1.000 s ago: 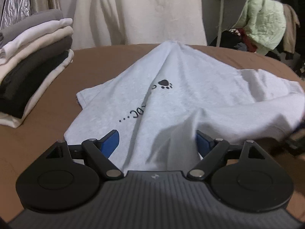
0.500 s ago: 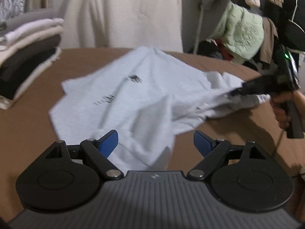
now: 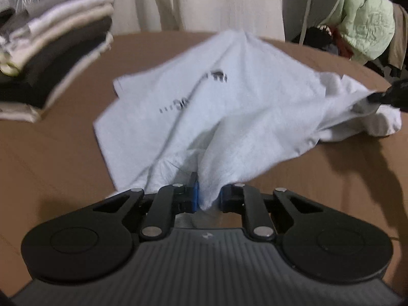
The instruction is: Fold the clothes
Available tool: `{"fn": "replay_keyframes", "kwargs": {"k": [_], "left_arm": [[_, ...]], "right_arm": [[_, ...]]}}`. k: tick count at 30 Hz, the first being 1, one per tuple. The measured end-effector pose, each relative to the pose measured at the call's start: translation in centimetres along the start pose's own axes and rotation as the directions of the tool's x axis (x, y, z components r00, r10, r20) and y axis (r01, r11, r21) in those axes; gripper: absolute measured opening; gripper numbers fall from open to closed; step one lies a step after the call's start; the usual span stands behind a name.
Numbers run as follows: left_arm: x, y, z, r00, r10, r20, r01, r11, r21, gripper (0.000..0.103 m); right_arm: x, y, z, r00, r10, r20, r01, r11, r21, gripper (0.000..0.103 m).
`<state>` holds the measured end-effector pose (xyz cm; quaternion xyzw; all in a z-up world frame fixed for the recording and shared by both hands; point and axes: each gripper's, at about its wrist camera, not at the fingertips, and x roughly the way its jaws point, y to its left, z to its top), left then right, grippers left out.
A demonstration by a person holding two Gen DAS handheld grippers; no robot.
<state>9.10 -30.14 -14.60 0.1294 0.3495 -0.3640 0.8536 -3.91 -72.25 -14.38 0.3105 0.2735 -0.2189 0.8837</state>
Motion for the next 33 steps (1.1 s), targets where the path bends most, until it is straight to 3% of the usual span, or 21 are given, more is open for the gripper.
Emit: {"fn": "replay_keyframes", "kwargs": {"k": [2, 4, 8, 11, 14, 16, 19, 20, 22, 24, 26, 27, 29, 33], "left_arm": [[-1.8, 0.3, 0.1, 0.999, -0.016, 0.045, 0.016, 1.000, 0.009, 0.014], [-3.2, 0.3, 0.0, 0.996, -0.029, 0.082, 0.028, 0.999, 0.017, 0.014], [-4.9, -0.1, -1.0, 0.992, -0.055, 0.117, 0.053, 0.998, 0.021, 0.011], [-7.0, -1.0, -1.5, 0.987, -0.069, 0.142, 0.061, 0.996, 0.058, 0.011], [-9.8, -0.9, -1.6, 0.983, -0.124, 0.139, 0.117, 0.992, 0.054, 0.010], [-11.7, -0.7, -1.8, 0.971, -0.213, 0.111, 0.210, 0.977, 0.038, 0.010], [-12.4, -1.3, -3.2, 0.948, -0.318, 0.005, 0.318, 0.948, 0.026, 0.011], [-11.9, -1.5, -4.0, 0.942, -0.332, -0.046, 0.333, 0.943, 0.018, 0.011], [-10.6, -2.0, -5.8, 0.924, -0.351, -0.153, 0.355, 0.935, -0.001, 0.014], [-9.4, -2.0, -7.0, 0.918, -0.331, -0.219, 0.337, 0.942, -0.010, 0.015], [-8.5, -1.7, -7.7, 0.923, -0.285, -0.259, 0.291, 0.957, -0.013, 0.018], [-8.4, -1.3, -7.6, 0.924, -0.281, -0.258, 0.283, 0.959, -0.032, 0.020], [-8.5, -0.3, -7.2, 0.927, -0.284, -0.245, 0.273, 0.959, -0.080, 0.042], [-9.2, 1.7, -6.3, 0.960, -0.219, -0.175, 0.203, 0.974, -0.101, 0.065]], "right_arm": [[0.4, -0.2, 0.0, 1.000, 0.008, -0.027, -0.008, 1.000, 0.007, 0.011], [1.7, -0.6, -0.6, 0.997, -0.036, -0.065, 0.037, 0.999, 0.014, 0.011], [3.1, -0.8, -1.7, 0.989, -0.121, -0.090, 0.121, 0.993, -0.003, 0.001], [-0.3, 0.9, -1.4, 0.986, -0.162, -0.039, 0.158, 0.983, -0.094, 0.001], [-7.6, 3.2, -1.4, 0.981, -0.192, 0.028, 0.193, 0.951, -0.242, 0.001], [-12.1, 3.9, -2.0, 0.962, -0.269, 0.048, 0.269, 0.903, -0.335, 0.001], [-15.9, 2.9, -3.6, 0.942, -0.329, 0.061, 0.331, 0.886, -0.324, 0.001], [-15.8, 2.4, -4.2, 0.939, -0.343, 0.026, 0.333, 0.885, -0.327, 0.001], [-14.3, 1.1, -5.3, 0.907, -0.418, -0.056, 0.378, 0.864, -0.332, 0.005], [-13.0, 0.0, -5.2, 0.874, -0.475, -0.104, 0.432, 0.856, -0.284, 0.020], [-13.3, 0.2, -4.8, 0.888, -0.453, -0.084, 0.419, 0.870, -0.260, 0.039], [-13.5, 0.3, -4.6, 0.894, -0.442, -0.074, 0.412, 0.877, -0.248, 0.042], [-13.8, 0.7, -4.4, 0.916, -0.397, -0.051, 0.376, 0.898, -0.229, 0.047], [-14.1, 1.3, -4.7, 0.964, -0.266, -0.015, 0.259, 0.948, -0.187, 0.056]]}}
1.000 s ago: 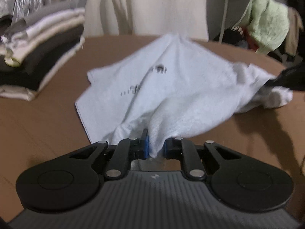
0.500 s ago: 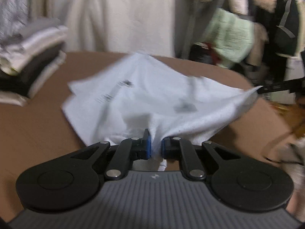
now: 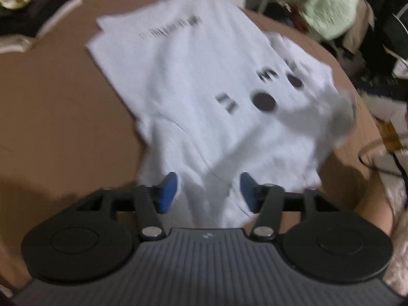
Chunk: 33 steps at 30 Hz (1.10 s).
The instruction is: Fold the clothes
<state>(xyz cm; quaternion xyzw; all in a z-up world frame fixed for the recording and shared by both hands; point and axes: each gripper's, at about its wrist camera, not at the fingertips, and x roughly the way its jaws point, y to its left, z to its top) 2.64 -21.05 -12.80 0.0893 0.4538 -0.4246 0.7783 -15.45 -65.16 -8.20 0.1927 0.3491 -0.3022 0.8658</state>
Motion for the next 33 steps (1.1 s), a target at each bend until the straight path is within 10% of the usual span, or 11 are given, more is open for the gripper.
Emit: {"fn": "replay_keyframes", "kwargs": {"k": [7, 12, 13, 15, 16, 18, 21, 23, 28, 31, 33], "left_arm": [[3.1, 2.6, -0.5, 0.997, 0.006, -0.074, -0.010, 0.998, -0.060, 0.077], [6.5, 0.7, -2.6, 0.998, 0.062, -0.026, -0.061, 0.997, 0.047, 0.095], [7.1, 0.3, -3.0, 0.997, 0.074, -0.014, -0.073, 0.995, 0.069, 0.090], [6.9, -0.9, -3.0, 0.992, 0.123, 0.013, -0.123, 0.982, 0.144, 0.046], [6.0, -1.0, -2.4, 0.994, 0.100, 0.033, -0.104, 0.984, 0.146, 0.006], [4.2, -0.1, -1.3, 0.994, 0.082, 0.069, -0.087, 0.993, 0.079, 0.007], [1.4, 1.0, -0.6, 0.978, 0.151, 0.145, -0.159, 0.986, 0.050, 0.007], [1.2, 2.1, -0.4, 0.980, 0.153, 0.127, -0.154, 0.988, 0.005, 0.007], [4.3, 3.6, -1.2, 0.990, 0.140, 0.010, -0.139, 0.989, -0.051, 0.016], [5.2, 3.4, -2.2, 0.985, 0.173, -0.008, -0.173, 0.985, 0.008, 0.045], [5.6, 3.4, -2.2, 0.986, 0.169, -0.012, -0.169, 0.986, 0.008, 0.063]], "right_arm": [[1.7, -1.9, -0.9, 0.992, 0.102, -0.077, -0.081, 0.968, 0.239, 0.056], [3.2, 0.7, -2.0, 0.916, 0.366, -0.161, -0.328, 0.918, 0.222, 0.057], [3.6, 1.7, -2.2, 0.907, 0.376, -0.188, -0.341, 0.920, 0.196, 0.057], [4.2, 3.8, -2.5, 0.890, 0.385, -0.243, -0.370, 0.923, 0.107, 0.057], [4.3, 4.8, -2.6, 0.882, 0.384, -0.272, -0.386, 0.921, 0.048, 0.057], [4.5, 6.5, -3.1, 0.850, 0.399, -0.344, -0.450, 0.889, -0.082, 0.057], [5.3, 6.2, -3.8, 0.693, 0.555, -0.460, -0.629, 0.778, -0.009, 0.057], [5.7, 6.1, -3.7, 0.652, 0.601, -0.463, -0.660, 0.750, 0.044, 0.057], [7.2, 7.6, -4.9, 0.698, 0.467, -0.543, -0.570, 0.821, -0.026, 0.057], [8.1, 8.3, -5.6, 0.707, 0.389, -0.591, -0.515, 0.856, -0.052, 0.057], [9.0, 8.9, -5.7, 0.676, 0.380, -0.631, -0.520, 0.853, -0.044, 0.057]]}}
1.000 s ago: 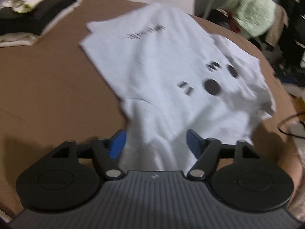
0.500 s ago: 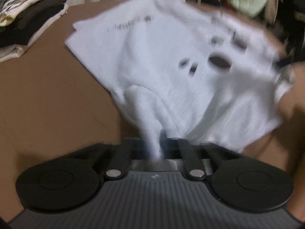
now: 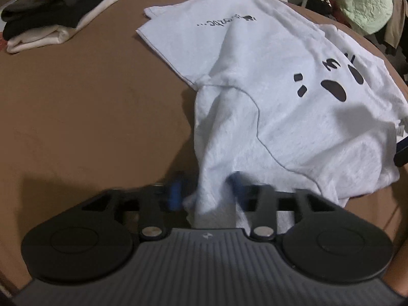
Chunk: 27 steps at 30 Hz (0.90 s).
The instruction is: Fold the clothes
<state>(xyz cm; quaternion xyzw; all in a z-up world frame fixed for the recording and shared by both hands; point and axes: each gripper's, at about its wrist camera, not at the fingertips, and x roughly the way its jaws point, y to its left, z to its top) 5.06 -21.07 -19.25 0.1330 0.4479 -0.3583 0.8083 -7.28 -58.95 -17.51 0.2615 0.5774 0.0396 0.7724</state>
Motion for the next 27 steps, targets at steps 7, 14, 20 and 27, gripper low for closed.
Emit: {"fn": "replay_keyframes", "kwargs": {"k": [7, 14, 20, 27], "left_arm": [[-1.0, -0.7, 0.1, 0.999, -0.029, 0.038, 0.028, 0.999, 0.036, 0.006], [-5.9, 0.0, 0.7, 0.995, -0.088, 0.056, 0.085, 0.995, 0.043, 0.008], [-2.3, 0.5, -0.7, 0.994, -0.020, -0.106, 0.027, 0.997, 0.066, 0.026], [-5.7, 4.8, 0.6, 1.000, 0.001, -0.008, -0.002, 0.999, -0.050, 0.055]], "right_arm": [[1.7, 2.3, 2.1, 0.987, 0.159, -0.029, -0.162, 0.967, -0.198, 0.005], [-0.1, 8.6, -1.2, 0.971, -0.087, -0.222, -0.033, 0.874, -0.485, 0.005], [3.1, 7.1, -1.4, 0.943, -0.145, -0.299, 0.025, 0.928, -0.372, 0.007], [1.6, 8.8, -2.4, 0.944, -0.077, -0.320, -0.076, 0.894, -0.442, 0.039]]}}
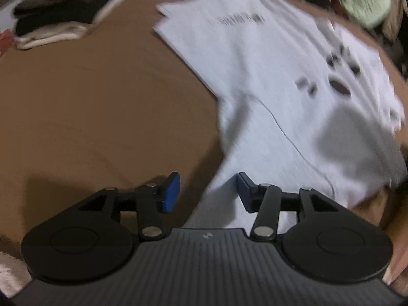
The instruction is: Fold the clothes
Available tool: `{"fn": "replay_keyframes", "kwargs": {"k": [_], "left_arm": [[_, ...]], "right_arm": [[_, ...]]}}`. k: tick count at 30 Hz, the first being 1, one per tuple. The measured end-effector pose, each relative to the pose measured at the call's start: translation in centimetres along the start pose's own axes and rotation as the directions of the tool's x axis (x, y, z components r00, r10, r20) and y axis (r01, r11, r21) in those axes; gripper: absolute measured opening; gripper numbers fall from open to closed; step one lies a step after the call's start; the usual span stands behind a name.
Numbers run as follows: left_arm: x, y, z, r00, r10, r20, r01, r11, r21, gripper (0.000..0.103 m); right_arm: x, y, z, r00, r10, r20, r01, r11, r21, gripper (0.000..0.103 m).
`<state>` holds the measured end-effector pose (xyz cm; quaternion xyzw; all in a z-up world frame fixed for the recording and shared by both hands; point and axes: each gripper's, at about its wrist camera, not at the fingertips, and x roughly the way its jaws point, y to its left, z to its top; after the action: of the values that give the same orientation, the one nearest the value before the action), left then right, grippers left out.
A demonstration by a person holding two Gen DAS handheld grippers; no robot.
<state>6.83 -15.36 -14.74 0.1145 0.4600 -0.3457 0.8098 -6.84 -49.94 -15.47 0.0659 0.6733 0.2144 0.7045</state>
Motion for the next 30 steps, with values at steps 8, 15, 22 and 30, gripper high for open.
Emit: {"fn": "replay_keyframes", "kwargs": {"k": [8, 15, 22, 30], "left_arm": [[3.4, 2.8, -0.4, 0.996, 0.038, -0.083, -0.049, 0.989, -0.142, 0.061], [3.1, -1.2, -0.1, 0.987, -0.144, -0.078, 0.141, 0.989, -0.037, 0.043], [3.9, -3.7, -1.2, 0.945, -0.324, -0.043, 0.323, 0.946, -0.022, 0.037], [2.5, -1.5, -1.1, 0.965, -0.261, 0.031, 0.263, 0.961, -0.085, 0.042]], "right_arm": [[-5.3, -0.3, -0.5, 0.993, 0.017, 0.113, -0.014, 1.000, -0.025, 0.051], [-8.9, 2.0, 2.0, 0.923, 0.157, 0.351, -0.117, 0.984, -0.134, 0.053], [-4.5, 1.6, 9.4, 0.897, 0.139, 0.421, -0.154, 0.988, 0.003, 0.053], [3.2, -1.8, 12.3, 0.913, 0.033, 0.408, -0.137, 0.964, 0.227, 0.053]]}}
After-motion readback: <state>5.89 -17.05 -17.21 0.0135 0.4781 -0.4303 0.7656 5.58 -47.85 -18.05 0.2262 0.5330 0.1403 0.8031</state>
